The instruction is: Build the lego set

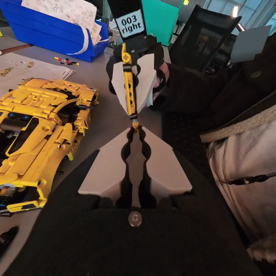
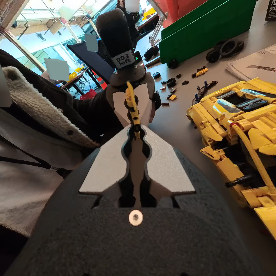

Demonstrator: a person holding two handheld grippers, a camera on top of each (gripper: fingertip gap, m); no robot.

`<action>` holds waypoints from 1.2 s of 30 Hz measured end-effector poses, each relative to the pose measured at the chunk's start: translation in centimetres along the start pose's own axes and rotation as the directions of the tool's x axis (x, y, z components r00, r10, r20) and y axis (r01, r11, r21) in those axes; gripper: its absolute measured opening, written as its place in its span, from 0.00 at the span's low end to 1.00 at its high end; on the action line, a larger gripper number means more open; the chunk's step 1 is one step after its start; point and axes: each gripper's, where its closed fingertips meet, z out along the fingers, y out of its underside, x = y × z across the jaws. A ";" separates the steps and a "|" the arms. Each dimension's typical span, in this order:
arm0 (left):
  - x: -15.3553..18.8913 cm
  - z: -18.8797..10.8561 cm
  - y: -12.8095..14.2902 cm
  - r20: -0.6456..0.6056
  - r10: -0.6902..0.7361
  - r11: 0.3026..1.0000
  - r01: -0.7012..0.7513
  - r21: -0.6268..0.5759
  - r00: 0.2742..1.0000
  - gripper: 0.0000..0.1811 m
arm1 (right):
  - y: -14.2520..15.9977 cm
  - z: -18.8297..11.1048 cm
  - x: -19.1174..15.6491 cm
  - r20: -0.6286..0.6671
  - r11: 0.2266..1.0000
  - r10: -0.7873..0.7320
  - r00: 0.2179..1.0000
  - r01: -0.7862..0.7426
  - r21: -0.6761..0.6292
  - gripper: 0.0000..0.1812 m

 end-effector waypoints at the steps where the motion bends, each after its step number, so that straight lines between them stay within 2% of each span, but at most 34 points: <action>1: -0.1 -0.1 -0.1 0.000 -0.007 1.000 0.007 0.006 1.000 0.04 | 0.0 -0.1 0.1 -0.002 1.000 0.001 1.000 -0.001 0.003 0.04; 10: 0.1 -1.0 -1.9 -0.003 -0.003 0.993 0.003 0.115 1.000 0.04 | -1.5 -0.5 -0.4 0.067 0.991 0.063 0.996 -0.070 0.117 0.04; 15: -0.2 -1.7 -3.3 -0.034 -0.089 0.973 0.094 0.211 0.995 0.03 | -3.1 -0.4 -0.5 0.064 0.968 0.061 0.996 -0.075 0.238 0.04; 24: -0.2 -1.1 -1.9 -0.027 -0.091 0.988 0.094 0.127 0.995 0.03 | -1.7 0.1 -0.1 0.013 0.990 0.033 0.999 -0.035 0.138 0.04; 34: -0.1 -1.1 -2.1 -0.100 -0.190 0.967 0.204 0.153 0.977 0.03 | -1.8 0.1 -0.2 0.032 0.988 0.041 0.999 -0.045 0.149 0.04; 36: -0.2 -1.2 -2.2 -0.134 -0.243 0.951 0.263 0.164 0.961 0.02 | -1.8 0.1 -0.2 0.027 0.988 0.040 0.999 -0.044 0.150 0.04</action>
